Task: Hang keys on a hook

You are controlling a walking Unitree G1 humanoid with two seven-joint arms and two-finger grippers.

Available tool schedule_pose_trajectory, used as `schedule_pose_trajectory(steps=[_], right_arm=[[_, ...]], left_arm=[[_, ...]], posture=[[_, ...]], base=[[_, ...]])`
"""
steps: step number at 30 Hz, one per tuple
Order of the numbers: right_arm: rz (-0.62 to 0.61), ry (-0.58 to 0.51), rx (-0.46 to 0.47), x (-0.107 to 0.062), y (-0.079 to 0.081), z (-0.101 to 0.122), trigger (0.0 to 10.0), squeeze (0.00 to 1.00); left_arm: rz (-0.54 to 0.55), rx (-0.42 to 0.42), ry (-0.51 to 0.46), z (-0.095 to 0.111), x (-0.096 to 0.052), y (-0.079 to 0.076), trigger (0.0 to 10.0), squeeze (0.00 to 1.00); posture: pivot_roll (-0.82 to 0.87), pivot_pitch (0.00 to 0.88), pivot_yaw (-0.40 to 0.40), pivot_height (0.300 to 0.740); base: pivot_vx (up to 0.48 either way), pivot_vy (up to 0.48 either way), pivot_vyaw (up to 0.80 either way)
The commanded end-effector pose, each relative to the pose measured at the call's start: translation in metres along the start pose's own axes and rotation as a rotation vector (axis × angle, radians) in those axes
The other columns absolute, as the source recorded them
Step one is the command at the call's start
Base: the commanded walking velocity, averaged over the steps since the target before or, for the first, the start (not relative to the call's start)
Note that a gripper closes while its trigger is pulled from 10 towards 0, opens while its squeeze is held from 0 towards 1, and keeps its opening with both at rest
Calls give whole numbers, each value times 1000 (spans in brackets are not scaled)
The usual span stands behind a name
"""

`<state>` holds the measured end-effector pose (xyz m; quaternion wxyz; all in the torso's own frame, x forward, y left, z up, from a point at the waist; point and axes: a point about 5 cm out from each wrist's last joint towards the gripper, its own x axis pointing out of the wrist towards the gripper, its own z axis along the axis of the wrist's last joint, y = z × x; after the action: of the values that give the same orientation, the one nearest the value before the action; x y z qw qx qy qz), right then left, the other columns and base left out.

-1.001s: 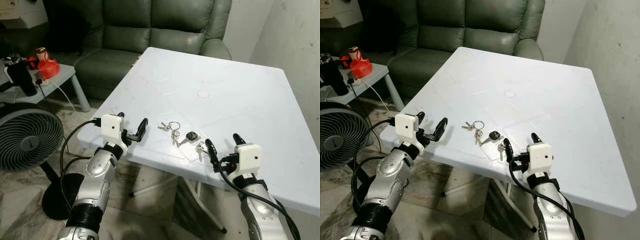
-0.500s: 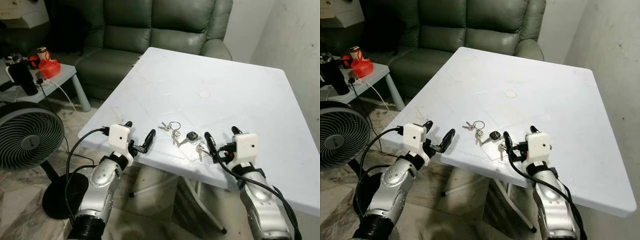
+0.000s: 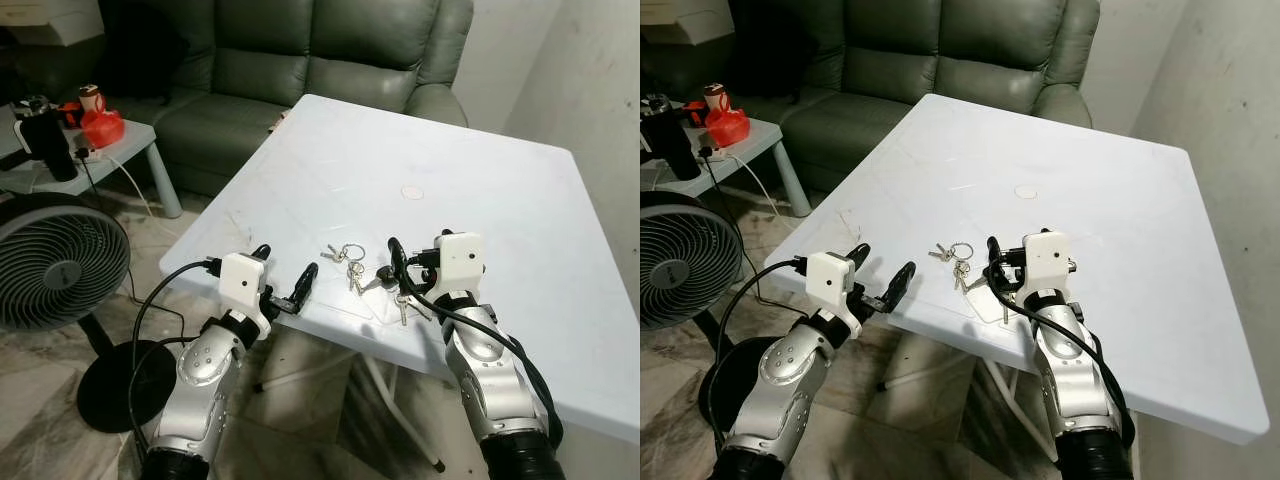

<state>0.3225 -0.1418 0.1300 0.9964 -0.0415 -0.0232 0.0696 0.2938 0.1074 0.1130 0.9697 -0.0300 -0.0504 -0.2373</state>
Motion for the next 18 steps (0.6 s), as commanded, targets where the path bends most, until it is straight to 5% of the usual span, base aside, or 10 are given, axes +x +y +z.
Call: schedule_pose_trajectory(steps=[1,18], right_arm=[[9,6,2,4,2,4,10000,0],[70,231,33,12,21,-21,10000,0]], left_arm=[[-14,3,-3,3,0,-5,10000,0],[-10,-17,17,4,-10,-17,10000,0]], posture=[[16,37,-97,740],[16,107,-143,740]], base=[[0,0,0],[0,0,0]])
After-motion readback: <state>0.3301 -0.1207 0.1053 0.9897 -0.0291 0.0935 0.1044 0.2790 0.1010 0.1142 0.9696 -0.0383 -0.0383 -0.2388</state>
